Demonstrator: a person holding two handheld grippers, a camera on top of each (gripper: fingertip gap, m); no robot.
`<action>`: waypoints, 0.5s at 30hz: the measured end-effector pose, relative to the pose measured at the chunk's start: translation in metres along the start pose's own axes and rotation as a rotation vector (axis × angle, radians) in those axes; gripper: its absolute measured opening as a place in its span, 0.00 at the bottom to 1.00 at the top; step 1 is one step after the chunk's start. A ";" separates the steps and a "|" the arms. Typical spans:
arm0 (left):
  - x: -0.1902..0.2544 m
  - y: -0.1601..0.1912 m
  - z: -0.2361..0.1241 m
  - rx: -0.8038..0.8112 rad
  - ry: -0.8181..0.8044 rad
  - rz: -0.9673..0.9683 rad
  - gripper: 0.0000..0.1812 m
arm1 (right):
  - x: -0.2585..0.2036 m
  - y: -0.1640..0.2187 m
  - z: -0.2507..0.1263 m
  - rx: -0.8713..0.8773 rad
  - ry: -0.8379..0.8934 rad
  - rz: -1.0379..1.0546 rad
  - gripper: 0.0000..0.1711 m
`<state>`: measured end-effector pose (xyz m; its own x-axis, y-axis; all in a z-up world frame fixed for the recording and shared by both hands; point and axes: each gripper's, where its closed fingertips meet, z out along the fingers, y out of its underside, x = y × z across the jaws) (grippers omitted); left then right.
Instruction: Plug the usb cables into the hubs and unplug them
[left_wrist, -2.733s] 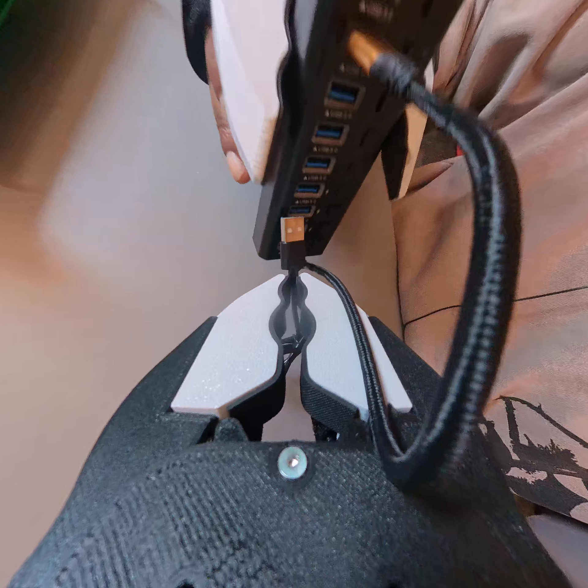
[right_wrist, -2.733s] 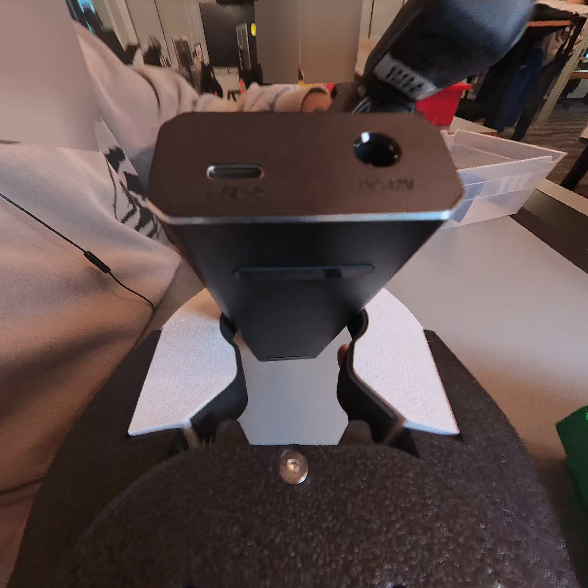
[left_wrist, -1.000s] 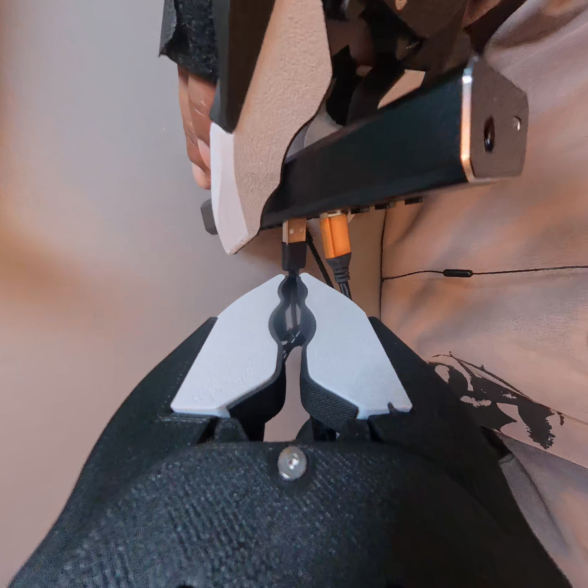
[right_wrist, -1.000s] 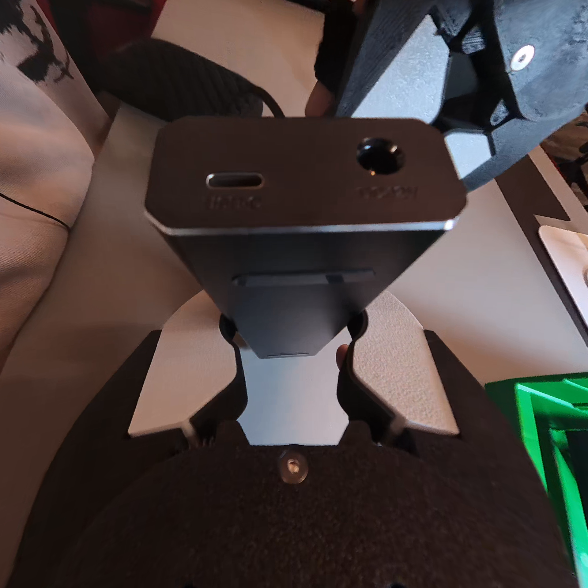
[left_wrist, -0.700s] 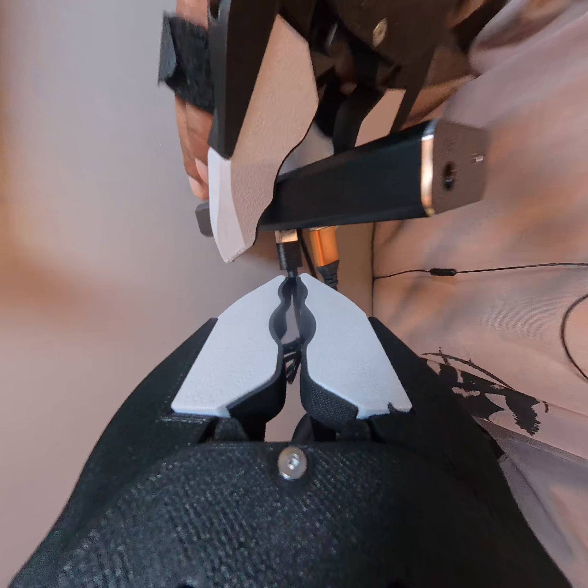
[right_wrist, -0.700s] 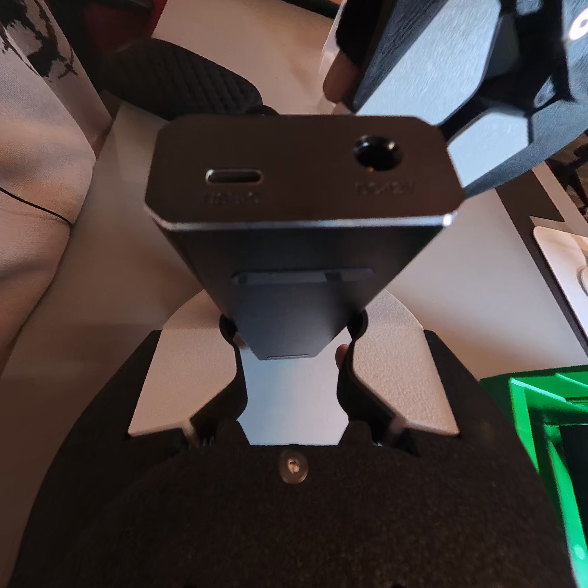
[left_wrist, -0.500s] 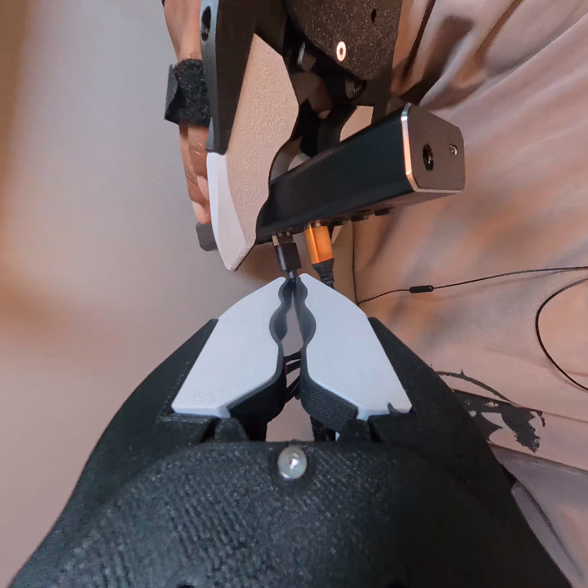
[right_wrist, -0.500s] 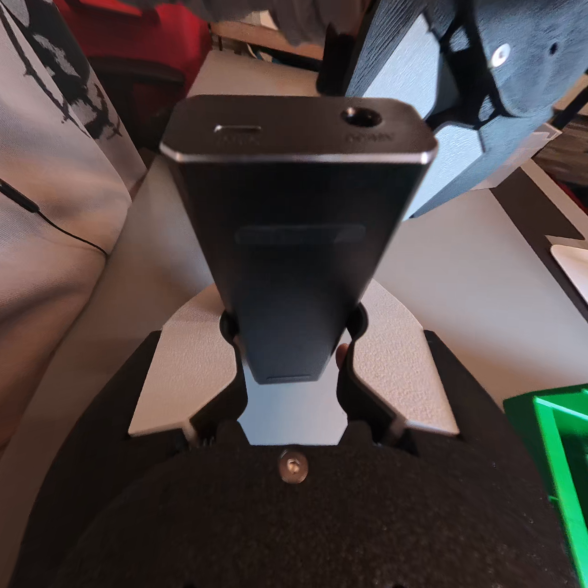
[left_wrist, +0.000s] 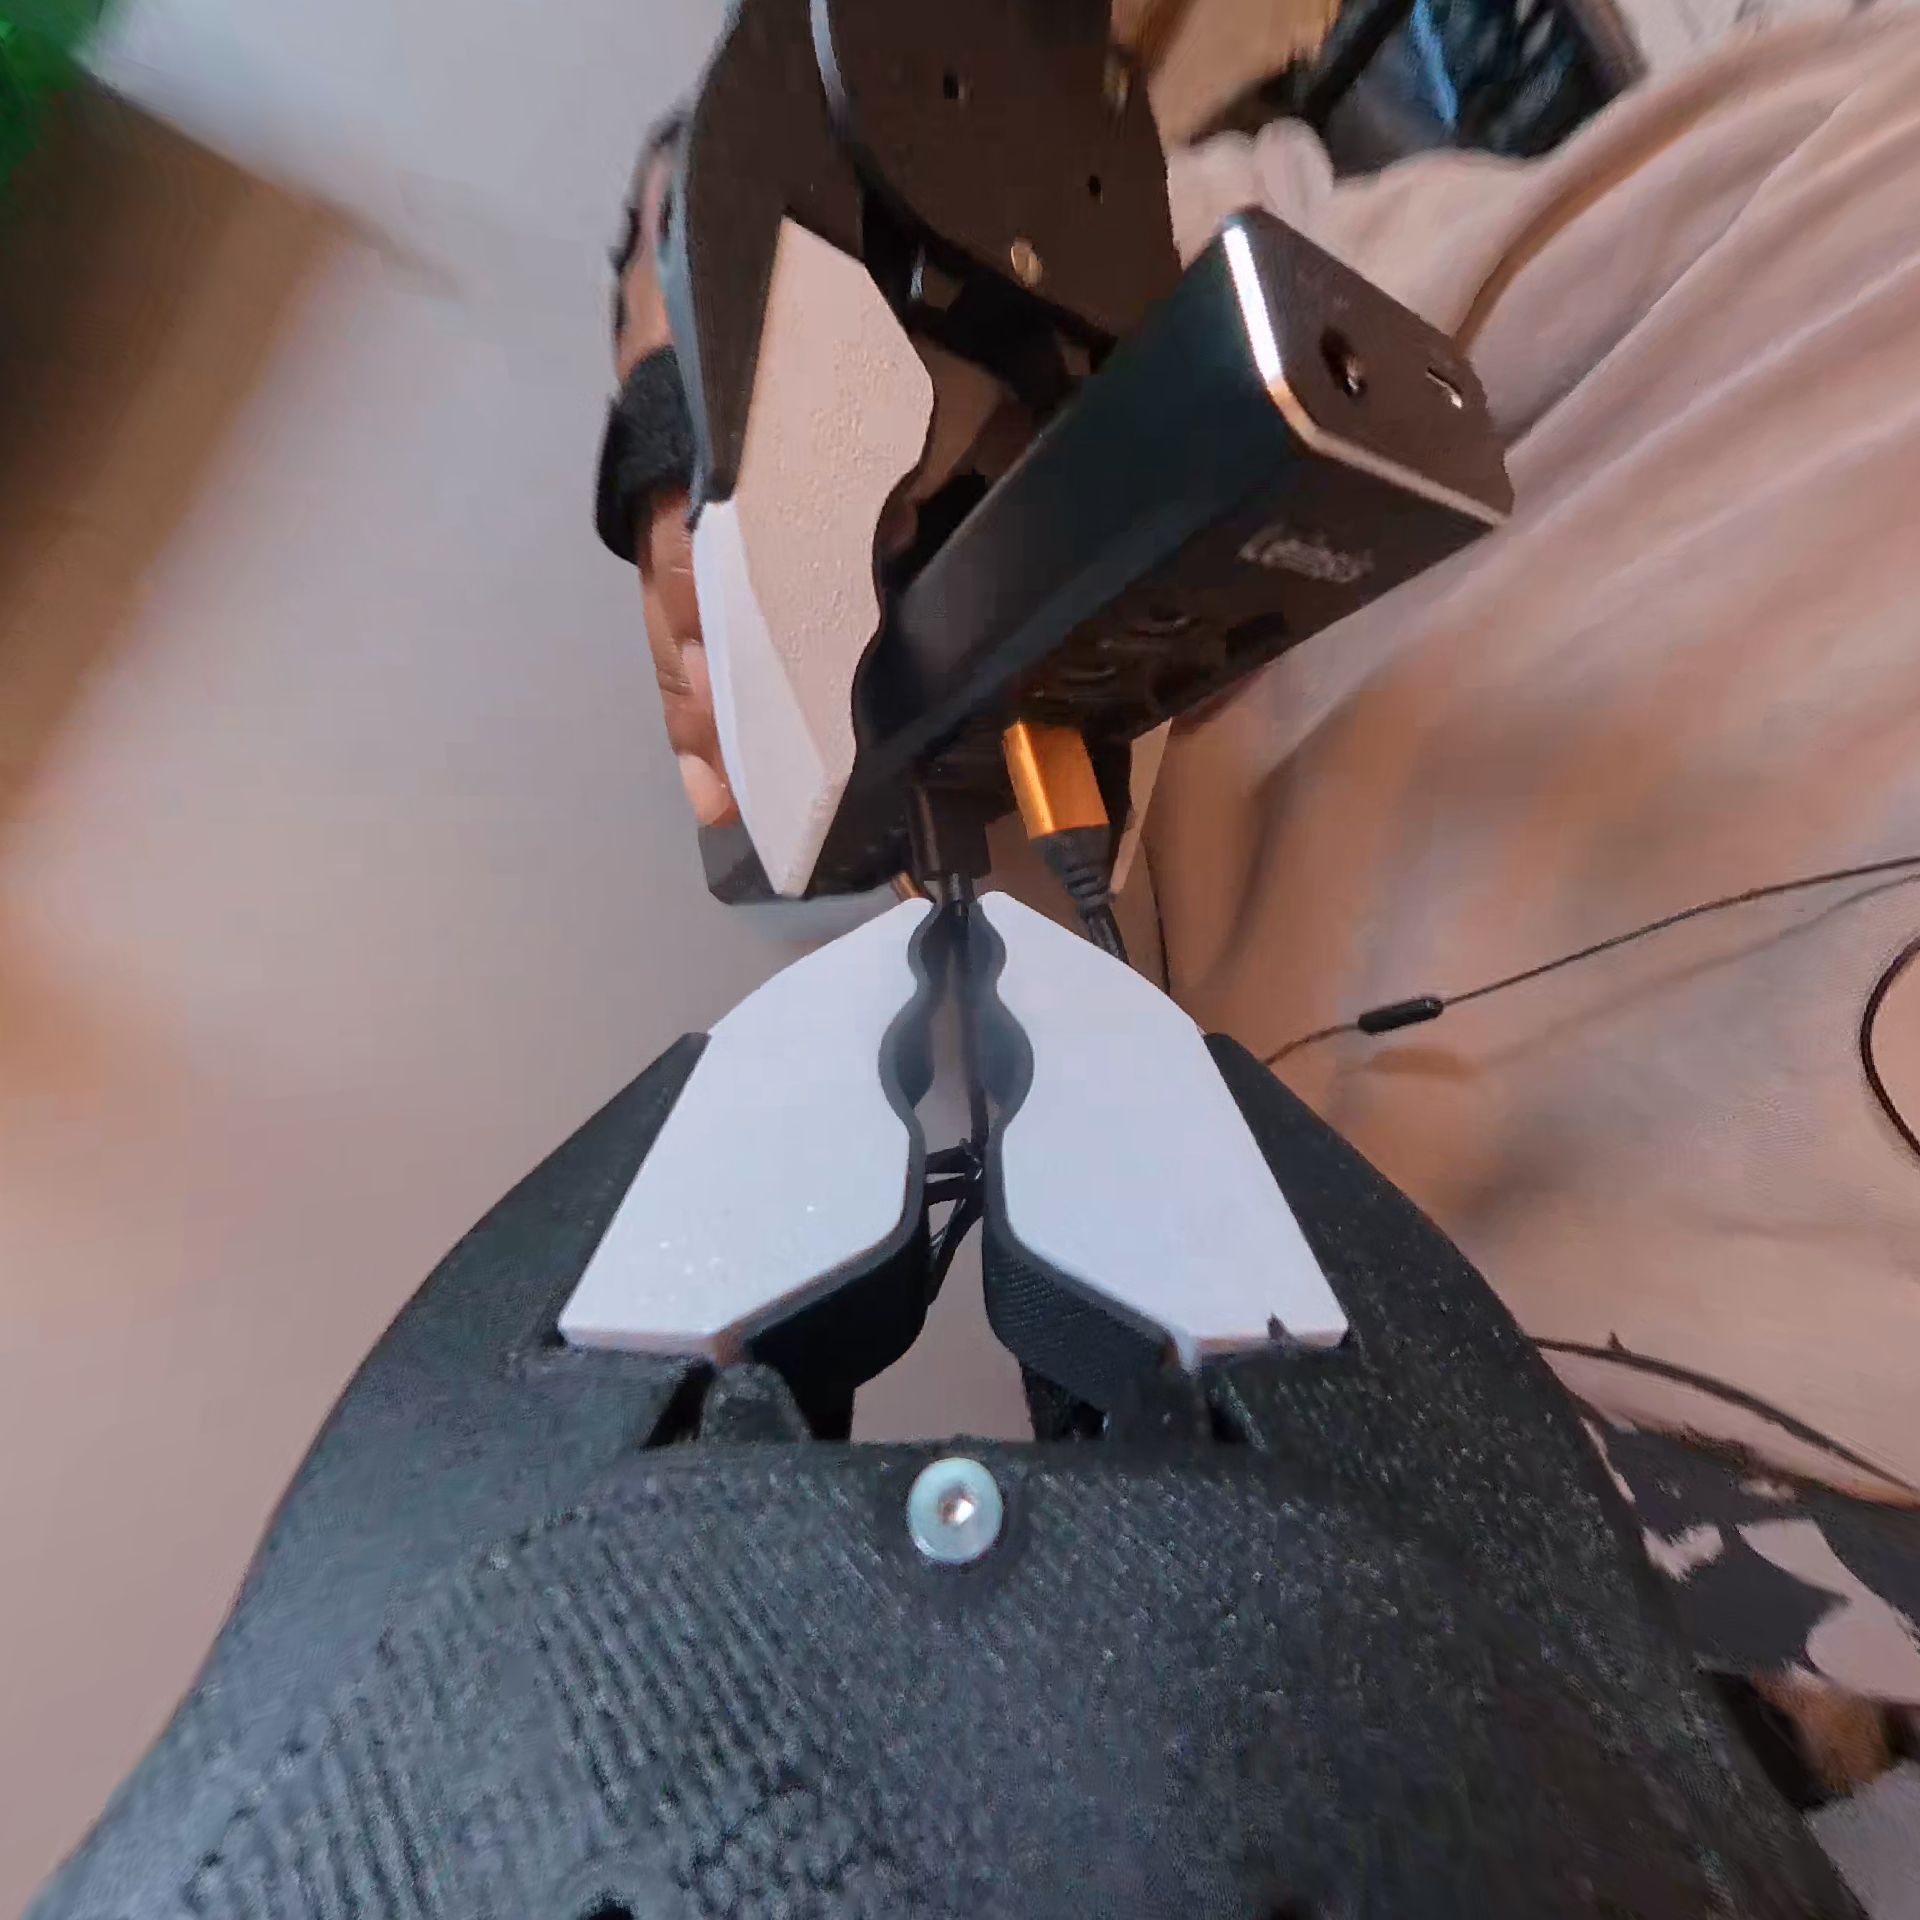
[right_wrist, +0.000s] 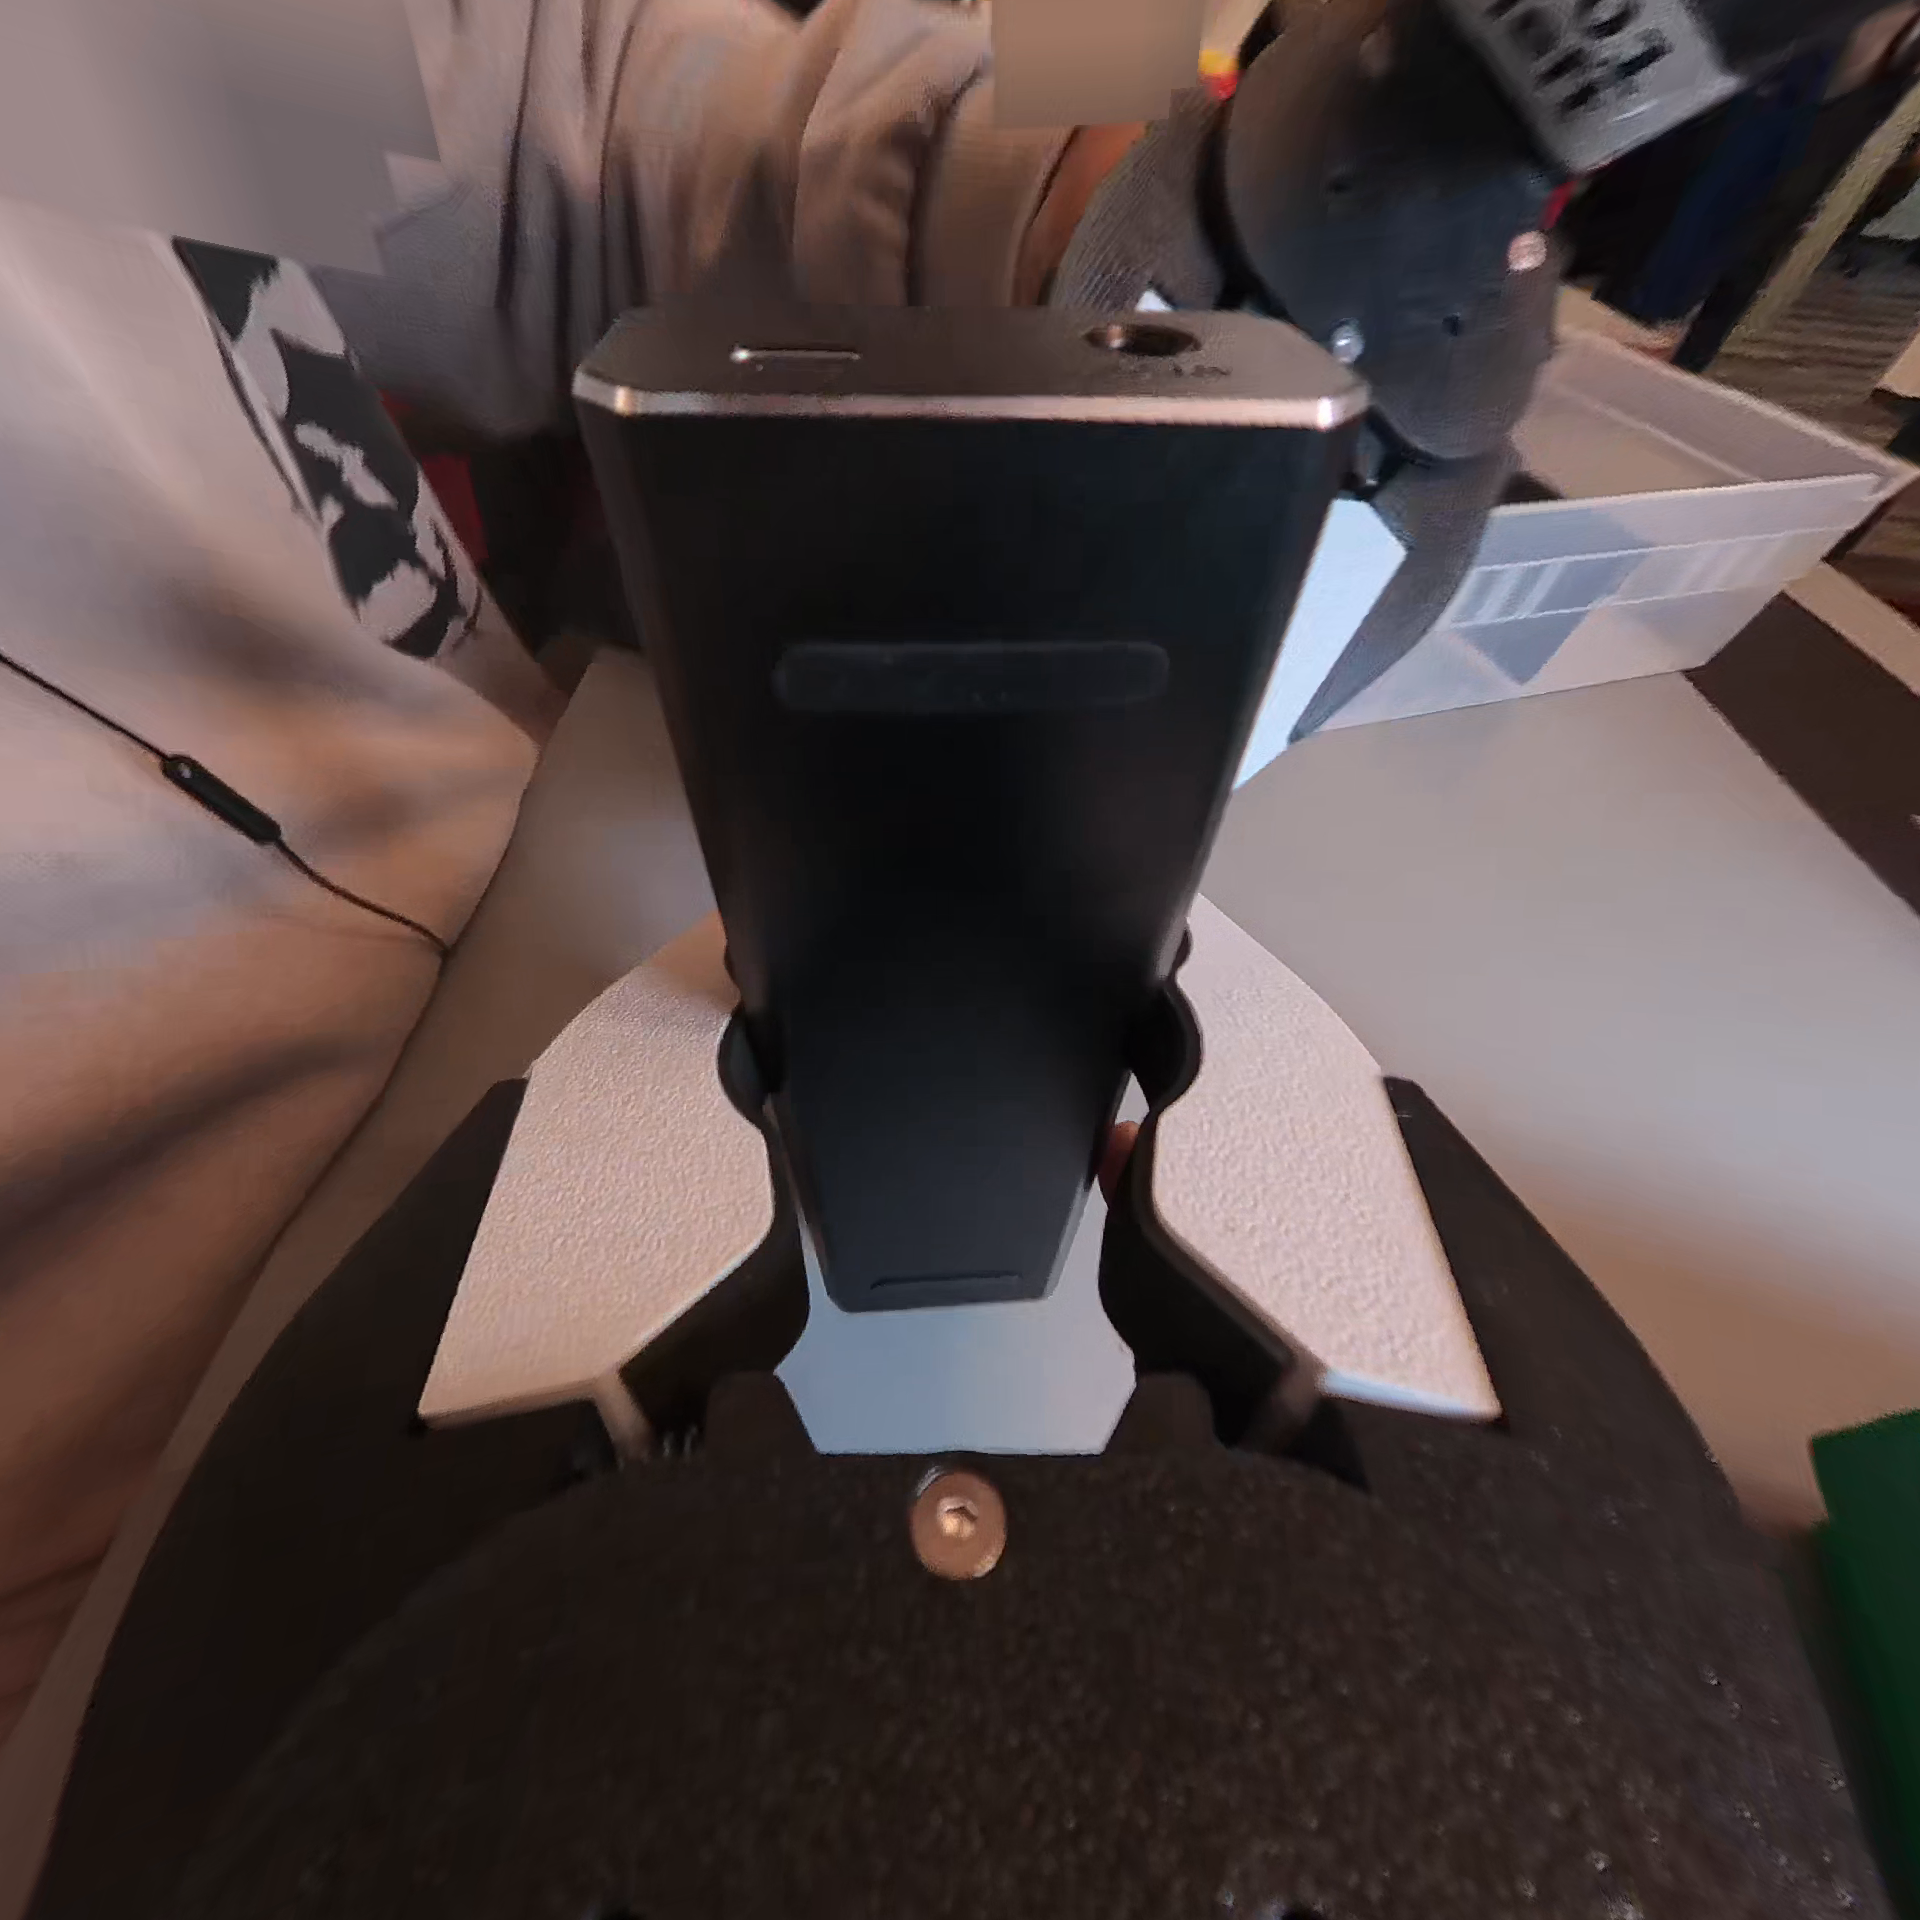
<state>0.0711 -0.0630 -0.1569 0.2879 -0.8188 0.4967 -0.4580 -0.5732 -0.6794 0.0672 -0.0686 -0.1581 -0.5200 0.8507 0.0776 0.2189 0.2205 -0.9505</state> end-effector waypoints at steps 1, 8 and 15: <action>-0.004 -0.007 -0.007 0.072 -0.033 0.013 0.06 | 0.002 -0.004 -0.004 0.021 0.001 0.013 0.41; -0.026 -0.025 -0.116 0.728 -0.489 0.157 0.03 | 0.038 -0.022 -0.054 0.084 0.169 0.015 0.41; -0.030 0.033 -0.114 0.720 -0.579 0.086 0.07 | 0.150 -0.097 -0.158 0.123 0.595 -0.027 0.41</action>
<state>-0.0484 -0.0542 -0.1329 0.7410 -0.6366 0.2138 0.0796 -0.2329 -0.9692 0.0988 0.1131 -0.0069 0.0346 0.9741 0.2235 0.0965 0.2193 -0.9709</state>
